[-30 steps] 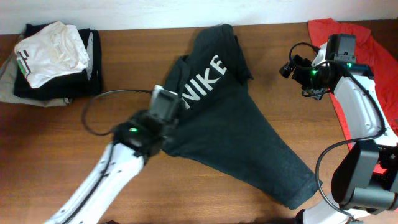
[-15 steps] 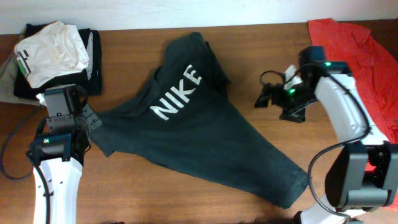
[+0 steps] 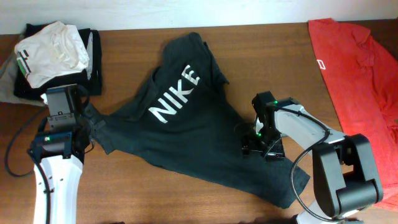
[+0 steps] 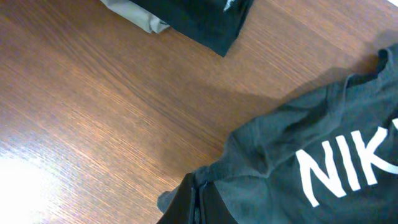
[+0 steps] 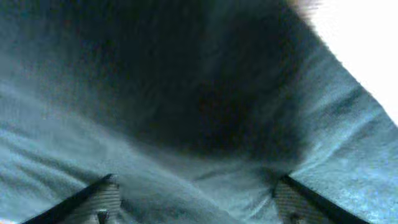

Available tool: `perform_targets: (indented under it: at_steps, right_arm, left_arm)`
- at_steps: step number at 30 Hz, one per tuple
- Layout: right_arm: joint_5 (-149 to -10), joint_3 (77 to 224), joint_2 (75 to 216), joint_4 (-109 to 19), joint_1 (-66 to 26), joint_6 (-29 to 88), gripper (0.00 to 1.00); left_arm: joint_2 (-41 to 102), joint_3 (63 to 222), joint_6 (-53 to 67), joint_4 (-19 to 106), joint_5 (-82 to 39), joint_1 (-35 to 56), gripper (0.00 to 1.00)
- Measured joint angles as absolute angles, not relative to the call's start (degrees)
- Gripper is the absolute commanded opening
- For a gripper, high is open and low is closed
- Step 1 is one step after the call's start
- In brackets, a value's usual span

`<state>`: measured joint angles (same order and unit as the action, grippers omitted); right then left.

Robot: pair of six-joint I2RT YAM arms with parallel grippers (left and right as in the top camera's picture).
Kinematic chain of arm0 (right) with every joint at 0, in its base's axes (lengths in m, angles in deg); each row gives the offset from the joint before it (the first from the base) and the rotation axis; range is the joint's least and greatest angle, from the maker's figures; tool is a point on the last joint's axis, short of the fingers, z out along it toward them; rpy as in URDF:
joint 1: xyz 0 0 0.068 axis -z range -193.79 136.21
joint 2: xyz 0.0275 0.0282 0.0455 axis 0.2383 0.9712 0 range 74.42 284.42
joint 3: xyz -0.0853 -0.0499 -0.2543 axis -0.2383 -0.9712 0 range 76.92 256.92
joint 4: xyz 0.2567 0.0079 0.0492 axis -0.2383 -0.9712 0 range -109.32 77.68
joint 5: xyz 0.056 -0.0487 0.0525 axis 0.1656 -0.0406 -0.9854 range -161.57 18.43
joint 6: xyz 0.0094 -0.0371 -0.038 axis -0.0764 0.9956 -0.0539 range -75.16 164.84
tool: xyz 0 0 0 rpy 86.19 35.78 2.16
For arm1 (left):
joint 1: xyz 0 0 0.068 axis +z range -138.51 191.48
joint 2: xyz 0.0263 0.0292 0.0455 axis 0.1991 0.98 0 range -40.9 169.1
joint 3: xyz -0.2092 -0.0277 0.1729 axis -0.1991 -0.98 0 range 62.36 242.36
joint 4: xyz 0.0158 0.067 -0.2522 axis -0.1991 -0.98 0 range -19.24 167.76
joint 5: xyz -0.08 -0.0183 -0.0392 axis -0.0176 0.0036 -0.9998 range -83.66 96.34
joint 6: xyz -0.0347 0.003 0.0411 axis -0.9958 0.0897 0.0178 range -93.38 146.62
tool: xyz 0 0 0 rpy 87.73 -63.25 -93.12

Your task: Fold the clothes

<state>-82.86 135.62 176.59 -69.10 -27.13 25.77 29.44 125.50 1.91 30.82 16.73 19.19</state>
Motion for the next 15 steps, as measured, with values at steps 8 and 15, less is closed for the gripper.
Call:
perform_targets:
  at_steps: [8,15]
  right_arm:
    - [-81.7,135.6,177.1,-64.6,-27.1,23.2,0.04]
    - [-81.9,150.1,179.5,-58.5,-19.7,24.5,0.06]
  left_arm:
    - [29.4,125.5,1.9,30.5,13.7,19.2,0.02]
    - [29.6,125.5,1.9,30.4,10.7,19.2,0.02]
